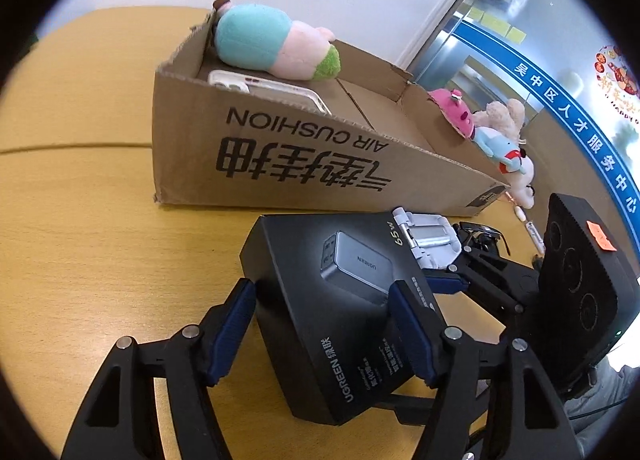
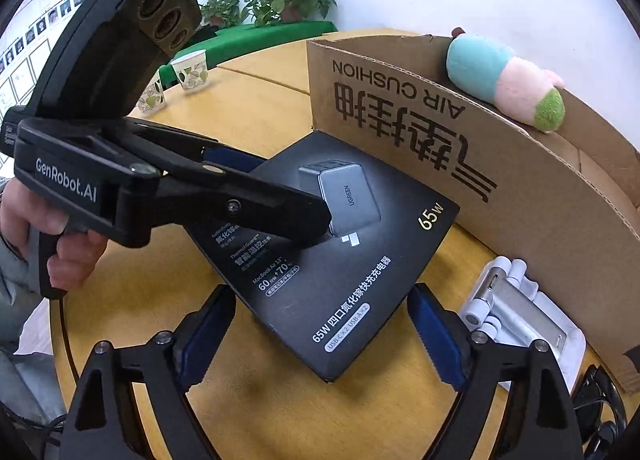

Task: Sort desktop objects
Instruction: 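Lift the charger box with both grippers and carry it over the cardboard box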

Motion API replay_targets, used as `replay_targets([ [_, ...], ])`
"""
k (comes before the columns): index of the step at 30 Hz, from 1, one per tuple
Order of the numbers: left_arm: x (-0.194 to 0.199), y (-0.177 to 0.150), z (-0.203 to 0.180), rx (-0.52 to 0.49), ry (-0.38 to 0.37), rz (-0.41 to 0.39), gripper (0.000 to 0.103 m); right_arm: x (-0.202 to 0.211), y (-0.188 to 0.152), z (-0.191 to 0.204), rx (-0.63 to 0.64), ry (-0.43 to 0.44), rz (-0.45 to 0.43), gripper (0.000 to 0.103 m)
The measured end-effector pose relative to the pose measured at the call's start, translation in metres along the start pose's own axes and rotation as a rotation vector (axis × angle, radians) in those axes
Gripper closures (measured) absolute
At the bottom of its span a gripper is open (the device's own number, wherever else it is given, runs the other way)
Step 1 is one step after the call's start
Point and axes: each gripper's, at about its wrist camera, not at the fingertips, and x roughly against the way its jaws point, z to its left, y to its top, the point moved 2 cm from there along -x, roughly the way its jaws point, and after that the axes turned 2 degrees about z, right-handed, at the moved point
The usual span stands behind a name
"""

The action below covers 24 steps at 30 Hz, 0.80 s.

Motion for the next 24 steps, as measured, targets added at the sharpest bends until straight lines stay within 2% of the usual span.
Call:
replay_targets([
  [3,0.022,0.007,-0.016,-0.021,0.028,-0.057,0.035,0.01,0.001,0.002,-0.016,0.019,-0.031,0.019],
  [5,0.039,0.016,-0.026,-0.037,0.025,-0.111,0.035,0.03,0.005,0.004,-0.014,0.017,-0.093,0.019],
  [11,0.071,0.069,-0.068,-0.137,0.016,-0.245,0.035,0.097,0.033,-0.007,0.006,-0.06,-0.266,0.019],
  [14,0.07,0.102,-0.09,-0.201,0.0,-0.287,0.035,0.122,0.048,-0.024,0.004,-0.108,-0.311,0.019],
  [18,0.055,0.15,-0.112,-0.237,-0.039,-0.302,0.035,0.148,0.072,-0.058,0.003,-0.187,-0.329,0.019],
  [24,0.024,0.22,-0.131,-0.261,-0.092,-0.306,0.035,0.173,0.108,-0.132,-0.034,-0.196,-0.317,0.02],
])
